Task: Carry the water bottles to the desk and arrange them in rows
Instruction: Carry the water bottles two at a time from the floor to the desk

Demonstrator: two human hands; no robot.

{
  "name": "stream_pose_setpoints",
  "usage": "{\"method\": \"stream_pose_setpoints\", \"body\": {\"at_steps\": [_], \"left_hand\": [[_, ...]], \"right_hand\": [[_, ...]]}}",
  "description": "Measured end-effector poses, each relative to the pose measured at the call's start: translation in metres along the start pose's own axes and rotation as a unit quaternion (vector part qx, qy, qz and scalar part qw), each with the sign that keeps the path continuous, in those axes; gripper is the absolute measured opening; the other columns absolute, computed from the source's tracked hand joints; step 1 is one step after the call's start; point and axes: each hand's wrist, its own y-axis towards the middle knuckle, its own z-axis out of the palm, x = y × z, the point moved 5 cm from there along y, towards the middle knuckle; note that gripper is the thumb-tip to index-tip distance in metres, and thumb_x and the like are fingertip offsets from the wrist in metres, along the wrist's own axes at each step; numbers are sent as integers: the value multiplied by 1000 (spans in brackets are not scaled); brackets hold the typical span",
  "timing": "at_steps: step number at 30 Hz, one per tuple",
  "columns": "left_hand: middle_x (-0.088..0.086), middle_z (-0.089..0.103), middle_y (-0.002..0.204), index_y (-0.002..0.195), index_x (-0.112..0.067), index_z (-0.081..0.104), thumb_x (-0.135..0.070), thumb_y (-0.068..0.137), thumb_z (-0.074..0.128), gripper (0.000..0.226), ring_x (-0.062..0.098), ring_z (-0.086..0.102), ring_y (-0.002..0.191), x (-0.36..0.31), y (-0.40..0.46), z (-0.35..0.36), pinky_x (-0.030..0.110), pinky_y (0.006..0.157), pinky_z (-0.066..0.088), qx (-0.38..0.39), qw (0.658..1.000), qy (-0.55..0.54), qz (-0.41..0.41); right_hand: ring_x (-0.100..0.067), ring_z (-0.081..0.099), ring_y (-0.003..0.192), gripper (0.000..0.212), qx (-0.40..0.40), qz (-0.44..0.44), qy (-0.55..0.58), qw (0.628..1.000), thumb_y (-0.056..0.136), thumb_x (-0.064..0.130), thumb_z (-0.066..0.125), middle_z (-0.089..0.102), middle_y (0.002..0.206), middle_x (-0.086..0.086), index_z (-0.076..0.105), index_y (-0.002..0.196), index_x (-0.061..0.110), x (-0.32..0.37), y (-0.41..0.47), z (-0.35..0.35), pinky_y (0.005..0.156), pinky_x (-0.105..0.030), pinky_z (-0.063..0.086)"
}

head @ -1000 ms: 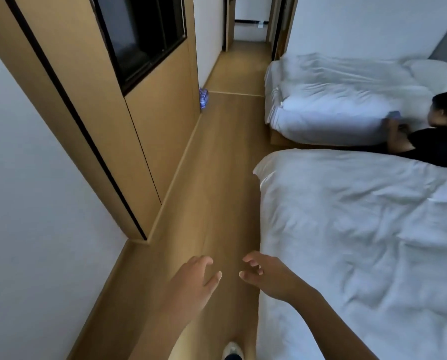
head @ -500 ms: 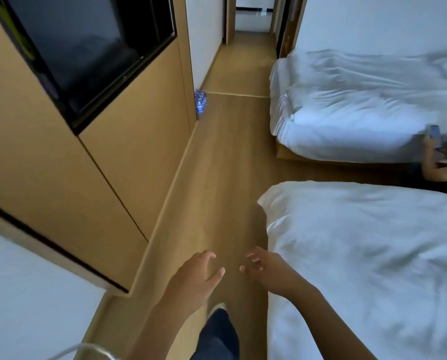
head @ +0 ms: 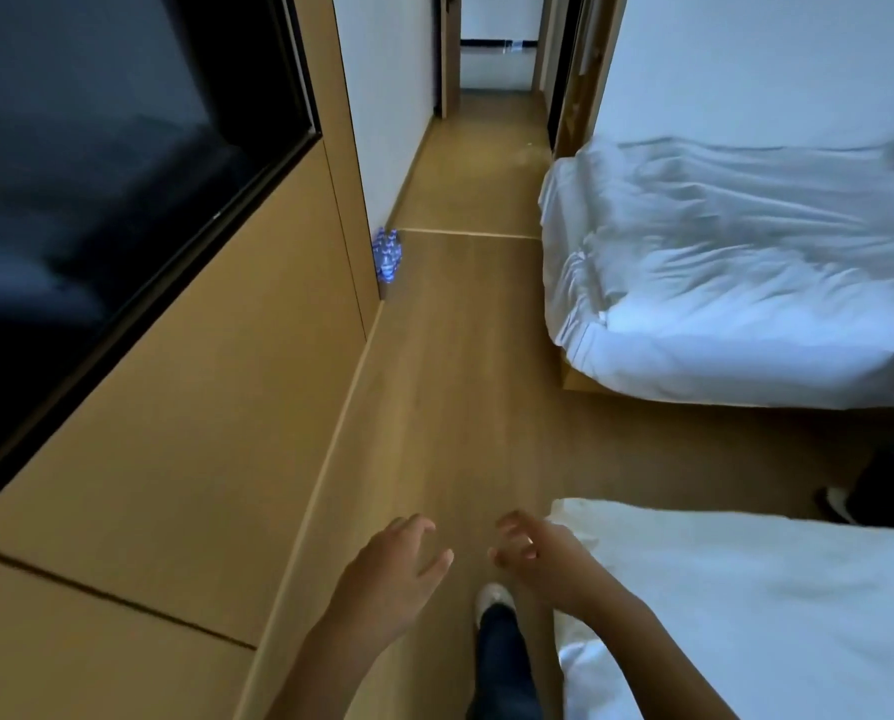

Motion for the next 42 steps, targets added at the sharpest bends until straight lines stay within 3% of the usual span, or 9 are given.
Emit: {"method": "stream_pose_setpoints", "body": {"at_steps": [2, 6, 11, 14, 19, 24, 29, 35, 42], "left_hand": [[-11, 51, 134, 133, -29, 48, -51, 96, 47, 44, 9, 54, 114, -10, 58, -15, 28, 93, 46, -9, 1000, -5, -4], [-9, 52, 133, 131, -27, 48, -50, 96, 47, 43, 10, 54, 115, -35, 165, -53, 31, 95, 46, -26, 1000, 4, -16], [-12, 52, 132, 129, -31, 49, -50, 95, 48, 39, 9, 54, 113, -57, 281, -101, 27, 89, 45, -50, 998, -9, -34], [-14, 50, 133, 131, -32, 48, -52, 95, 47, 41, 6, 53, 110, -54, 341, -120, 24, 84, 42, -47, 997, -30, -55], [-13, 50, 135, 131, -30, 48, -53, 96, 47, 42, 8, 54, 113, -40, 462, -155, 29, 91, 47, -46, 996, -36, -65], [-12, 50, 135, 130, -30, 48, -52, 95, 47, 41, 8, 54, 111, -27, 596, -207, 25, 85, 44, -45, 997, -33, -60], [-10, 52, 135, 130, -28, 49, -50, 95, 49, 42, 10, 55, 112, -35, 719, -267, 25, 81, 42, -43, 998, -17, -40], [-9, 52, 134, 129, -28, 50, -49, 95, 49, 41, 10, 55, 110, -44, 852, -309, 24, 79, 40, -24, 999, -14, -39], [-5, 54, 130, 128, -24, 52, -47, 95, 52, 40, 13, 56, 110, -59, 1033, -348, 33, 92, 48, -29, 996, -41, -67]], "right_hand": [[-9, 56, 106, 41, 7, -14, -18, 1000, 96, 39, 60, 57, 130, 4, 52, 132, 25, 3, 54, -33, 86, -21, 47], [-11, 58, 109, 42, 14, -35, -52, 998, 96, 41, 59, 57, 132, 5, 50, 134, 25, 22, 157, -108, 91, -24, 48], [-10, 57, 104, 40, 20, -57, -65, 996, 95, 41, 60, 58, 128, 5, 52, 131, 26, 45, 275, -188, 87, -23, 46], [-10, 58, 104, 40, 30, -55, -70, 996, 94, 42, 60, 58, 127, 5, 52, 130, 27, 53, 340, -214, 89, -25, 48], [-6, 55, 103, 43, 55, -55, -72, 994, 94, 43, 61, 57, 130, 6, 50, 133, 30, 72, 462, -248, 89, -22, 48], [-10, 59, 105, 42, 52, -39, -63, 996, 94, 43, 61, 57, 131, 4, 50, 132, 29, 105, 586, -294, 87, -22, 49], [-14, 60, 111, 42, 30, -29, -56, 998, 94, 42, 61, 58, 130, 3, 51, 132, 28, 144, 690, -356, 96, -33, 51], [-14, 58, 113, 43, 34, -15, -50, 998, 95, 39, 60, 57, 132, 1, 49, 134, 26, 157, 806, -421, 98, -31, 51], [-14, 59, 112, 44, 32, -21, -51, 998, 95, 41, 60, 57, 132, 1, 50, 135, 25, 166, 982, -519, 95, -31, 52]]}}
